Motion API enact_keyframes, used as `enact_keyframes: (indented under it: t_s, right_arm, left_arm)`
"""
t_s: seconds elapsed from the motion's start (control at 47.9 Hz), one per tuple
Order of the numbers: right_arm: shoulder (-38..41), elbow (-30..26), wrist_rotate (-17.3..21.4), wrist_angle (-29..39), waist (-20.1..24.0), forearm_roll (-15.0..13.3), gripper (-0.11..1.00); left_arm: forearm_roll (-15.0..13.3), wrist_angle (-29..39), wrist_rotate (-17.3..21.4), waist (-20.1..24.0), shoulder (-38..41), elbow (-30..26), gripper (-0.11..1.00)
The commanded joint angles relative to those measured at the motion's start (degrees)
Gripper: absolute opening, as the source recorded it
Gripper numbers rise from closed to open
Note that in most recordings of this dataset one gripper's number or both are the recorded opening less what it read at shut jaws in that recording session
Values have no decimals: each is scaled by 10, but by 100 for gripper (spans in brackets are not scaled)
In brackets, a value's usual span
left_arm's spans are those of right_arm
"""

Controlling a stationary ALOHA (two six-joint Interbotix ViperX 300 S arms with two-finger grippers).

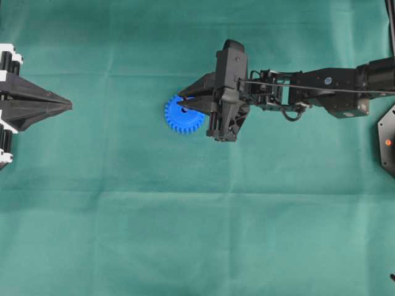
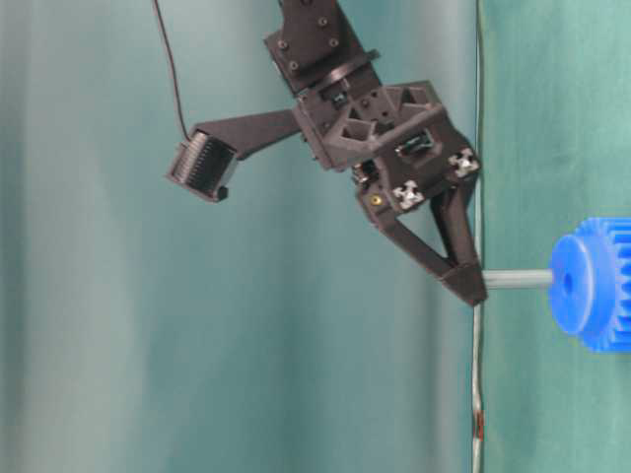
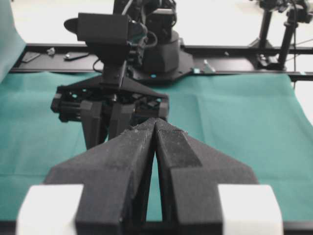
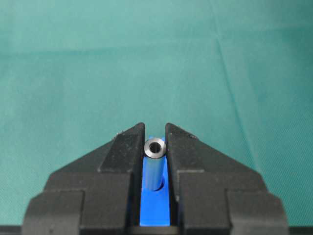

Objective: Insert the shaft placed at a random location into the center hole of the medium gear at another random location.
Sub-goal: 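Align the shaft above the gear's center hole with the right gripper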

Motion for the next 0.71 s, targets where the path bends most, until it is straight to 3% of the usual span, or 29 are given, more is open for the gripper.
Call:
enact_keyframes:
  t_s: [0.0, 0.689]
  right_arm:
    - [-4, -15, -3, -12, -1, 0, 14]
    - [14, -15, -2, -18, -1, 1, 14]
  left_arm:
    - [2, -2, -1, 0, 4, -11, 0]
    - [2, 0, -1, 0, 5, -11, 0]
